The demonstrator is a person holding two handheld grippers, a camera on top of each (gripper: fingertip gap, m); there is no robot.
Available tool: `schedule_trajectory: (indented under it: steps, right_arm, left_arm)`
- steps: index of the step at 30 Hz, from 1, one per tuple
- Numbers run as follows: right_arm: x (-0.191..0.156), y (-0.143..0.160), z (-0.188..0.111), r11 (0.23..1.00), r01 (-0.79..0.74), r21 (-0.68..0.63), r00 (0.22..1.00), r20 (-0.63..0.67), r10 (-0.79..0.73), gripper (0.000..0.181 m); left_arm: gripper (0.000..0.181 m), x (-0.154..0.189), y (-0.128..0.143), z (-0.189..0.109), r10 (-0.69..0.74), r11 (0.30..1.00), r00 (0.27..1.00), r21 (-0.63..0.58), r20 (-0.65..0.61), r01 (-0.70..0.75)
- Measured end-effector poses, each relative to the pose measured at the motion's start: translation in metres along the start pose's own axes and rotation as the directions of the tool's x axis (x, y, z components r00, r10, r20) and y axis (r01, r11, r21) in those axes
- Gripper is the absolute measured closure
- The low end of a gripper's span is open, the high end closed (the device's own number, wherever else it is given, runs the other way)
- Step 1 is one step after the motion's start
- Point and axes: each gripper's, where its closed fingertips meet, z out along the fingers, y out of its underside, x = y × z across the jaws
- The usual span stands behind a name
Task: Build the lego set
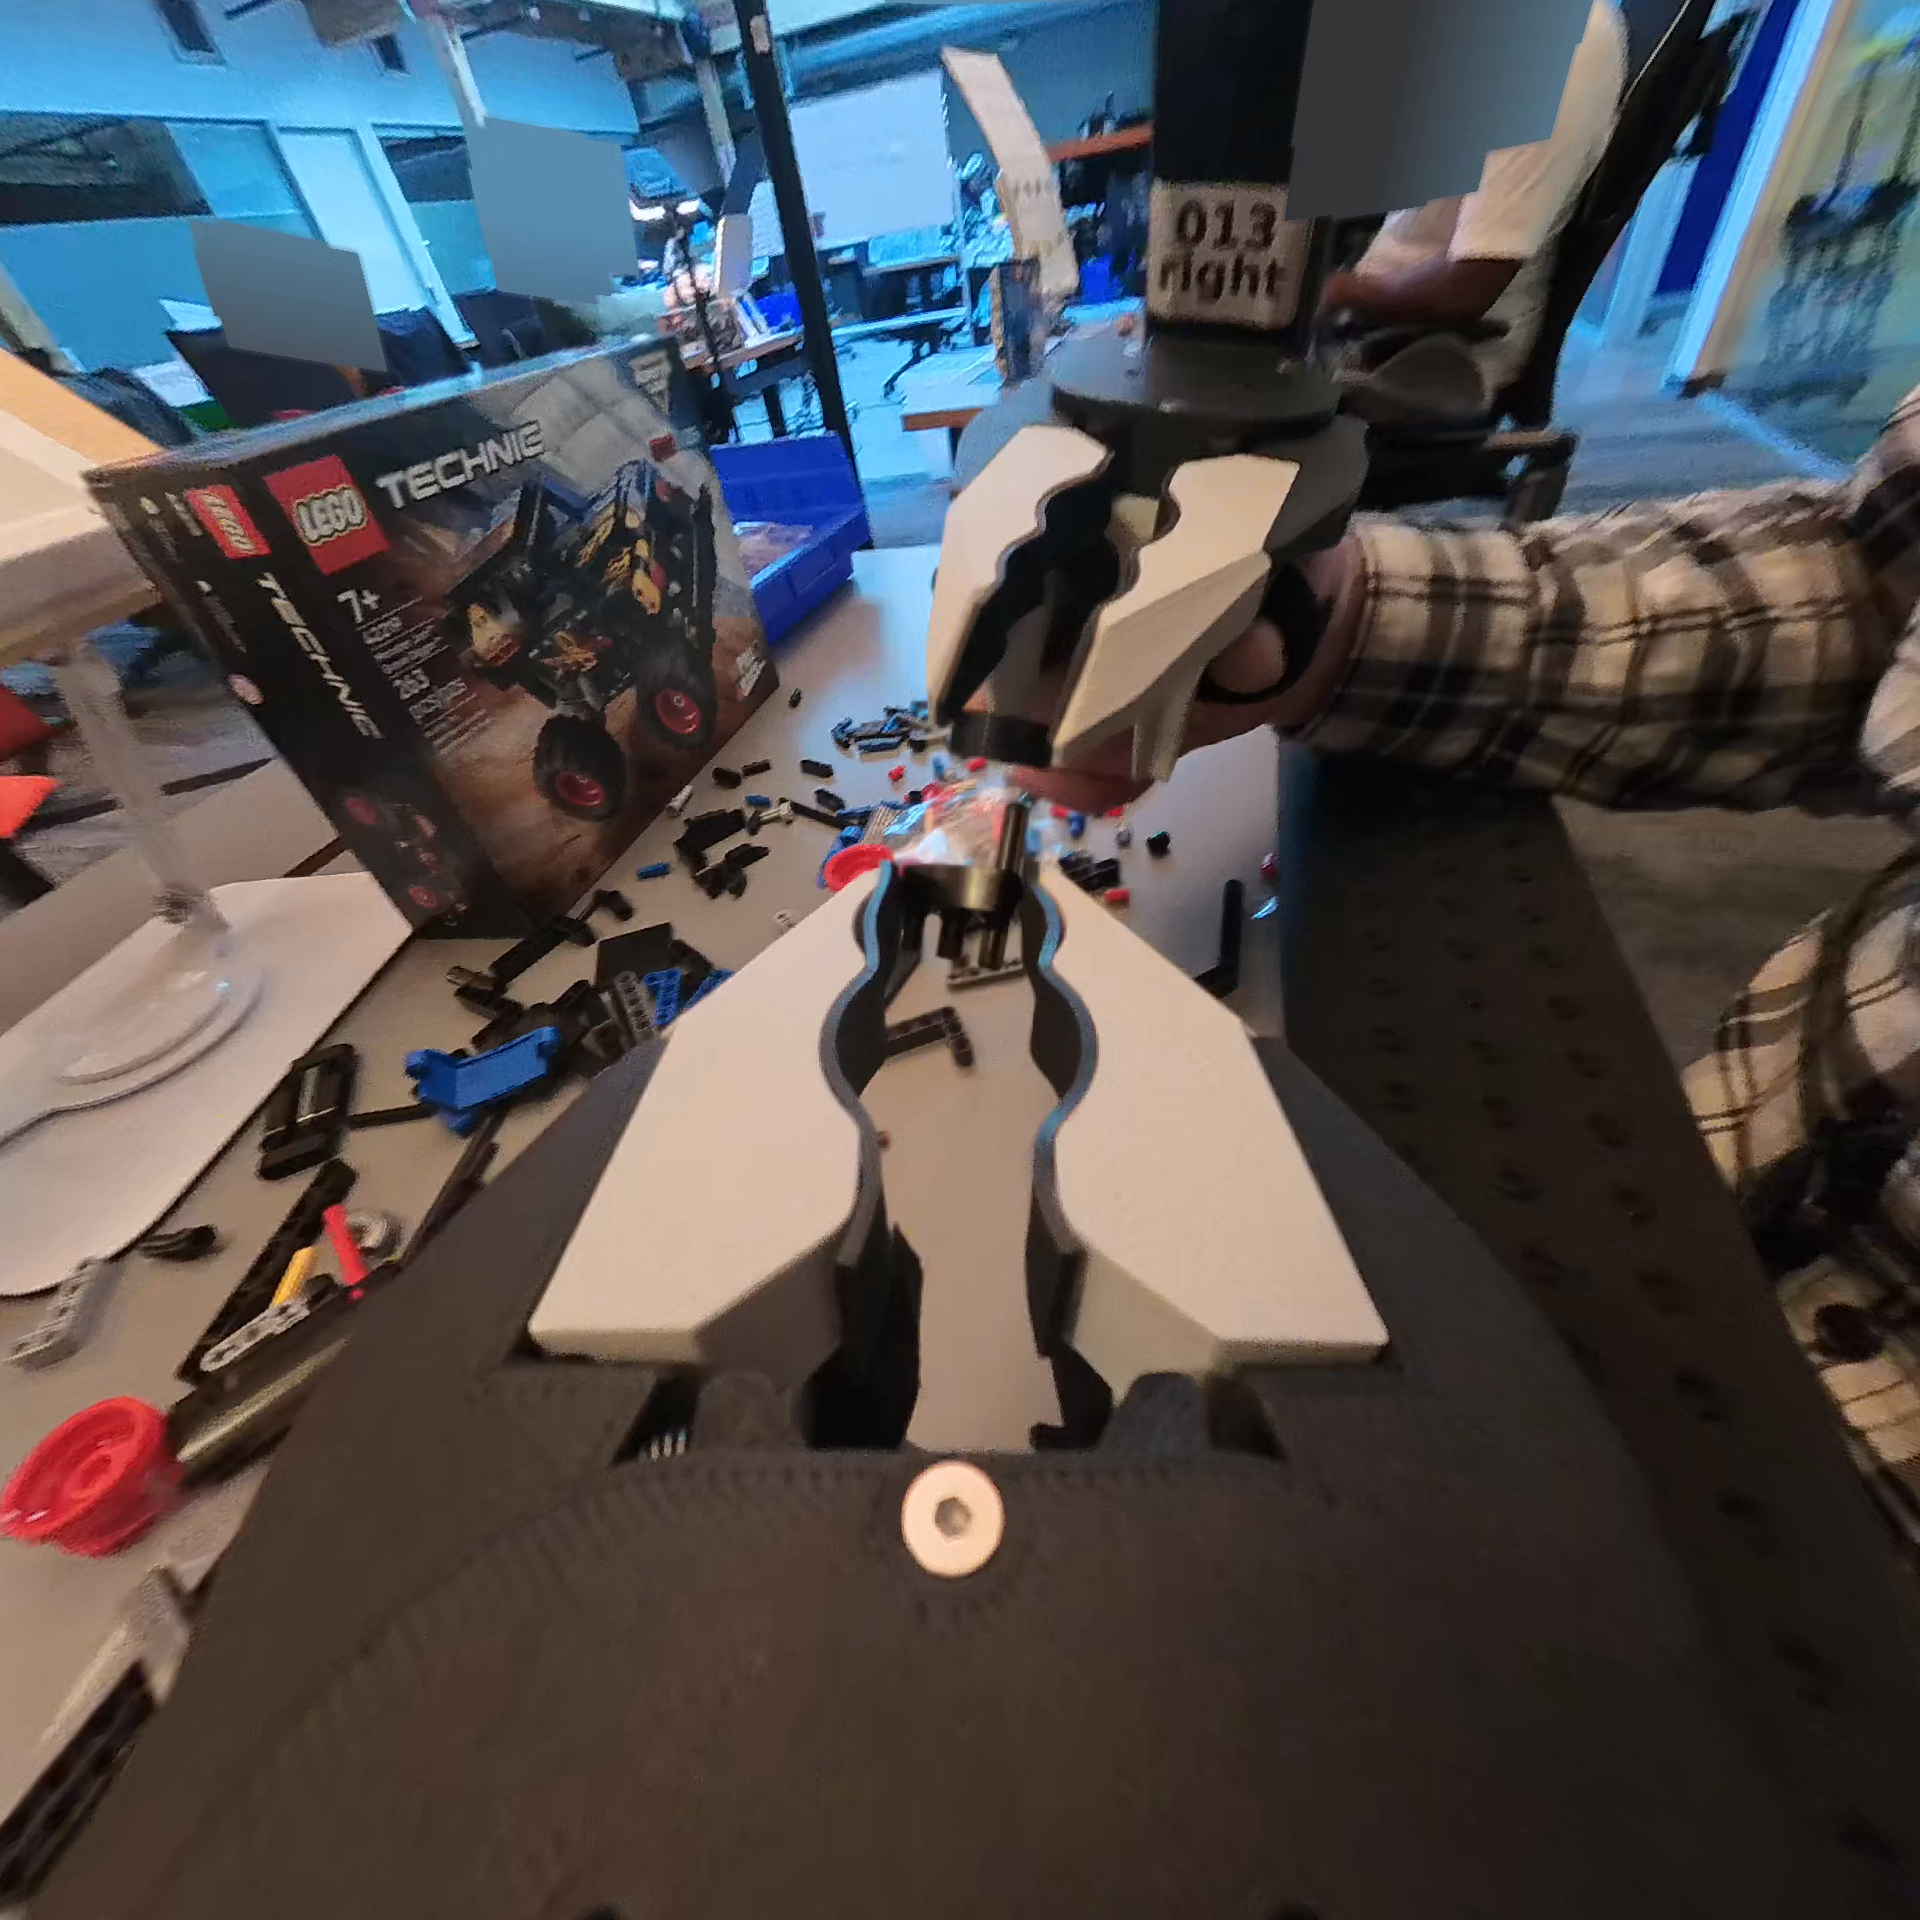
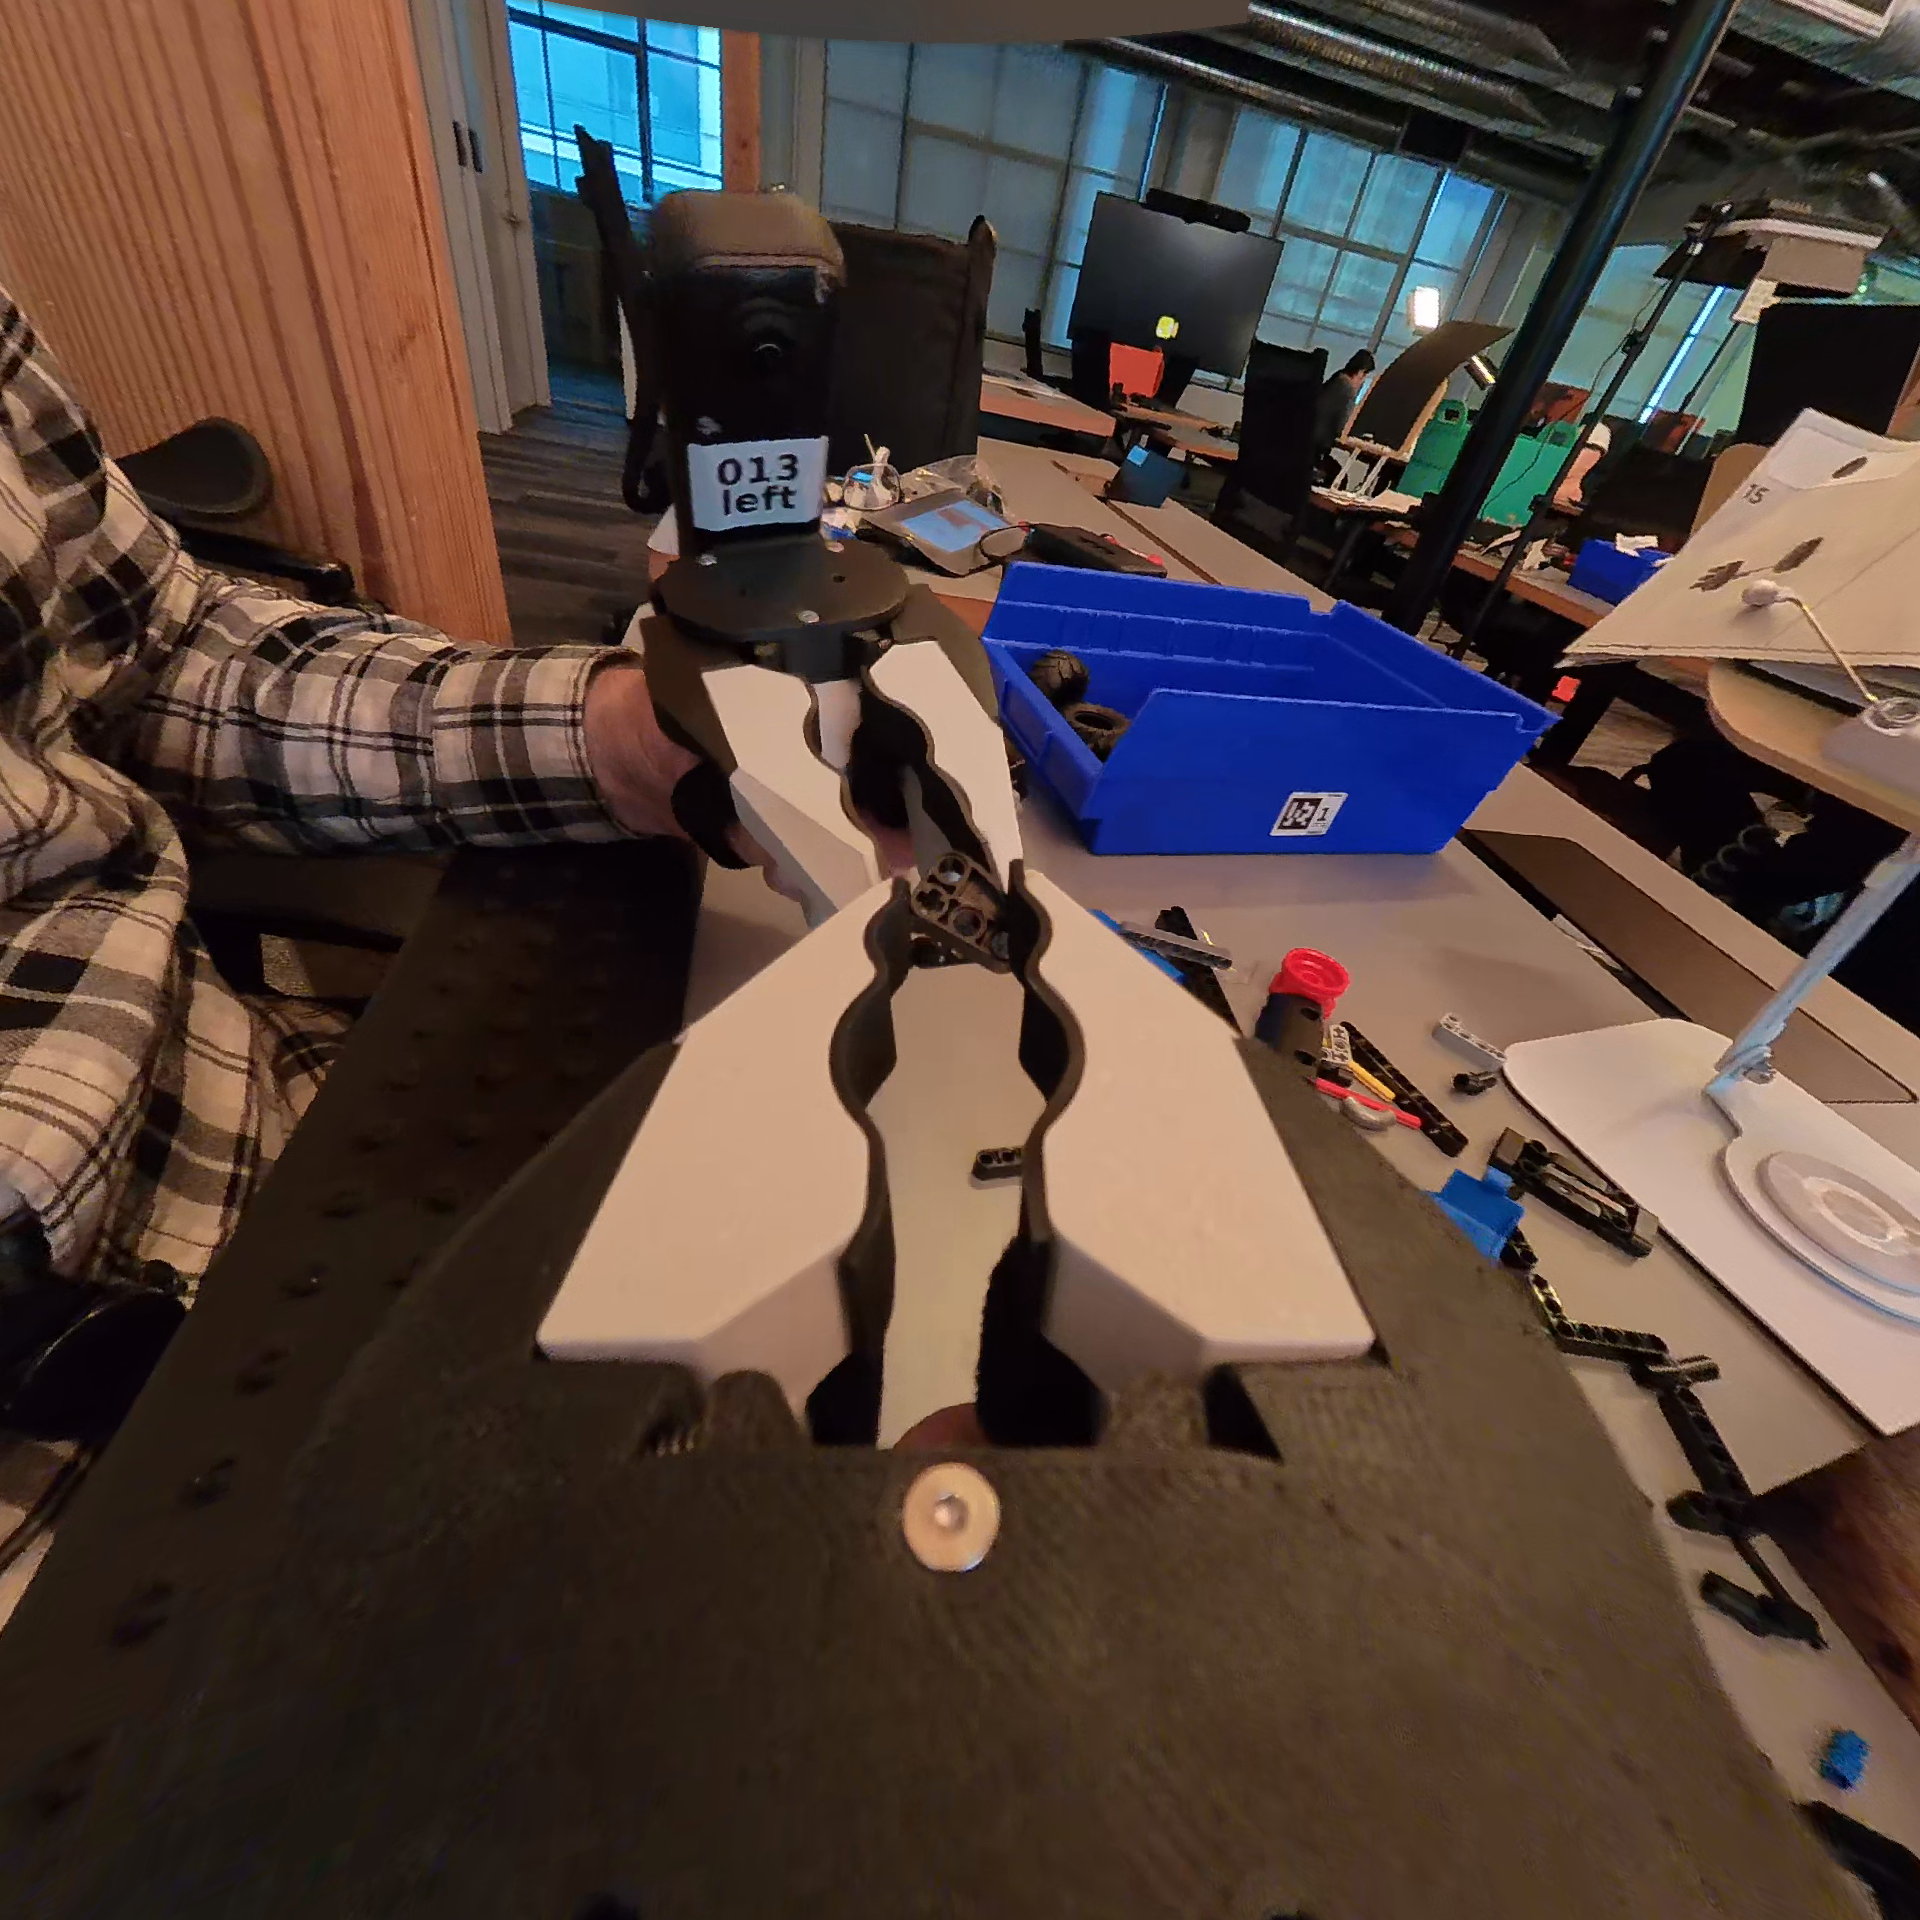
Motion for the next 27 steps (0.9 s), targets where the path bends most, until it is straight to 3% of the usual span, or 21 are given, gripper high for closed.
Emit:
schedule_trajectory:
  steps: [9, 16, 27]
  right_arm:
    - [-0.012, -0.013, 0.005, 0.999, -0.009, 0.048, 0.997, 0.074, 0.005, 0.165]
    - [-0.013, -0.016, 0.007, 0.998, 0.005, 0.065, 0.997, 0.078, -0.01, 0.165]
    - [-0.008, -0.037, 0.007, 0.978, -0.025, 0.207, 0.999, 0.034, 0.018, 0.165]
  left_arm:
    - [0.161, 0.011, -0.019, -0.014, -0.23, 0.958, 0.946, 0.119, -0.23, 0.262]
    - [0.161, 0.014, -0.018, -0.013, -0.282, 0.942, 0.918, 0.099, -0.279, 0.32]
    - [0.163, 0.011, -0.04, -0.018, -0.409, 0.845, 0.824, 0.177, -0.392, 0.504]
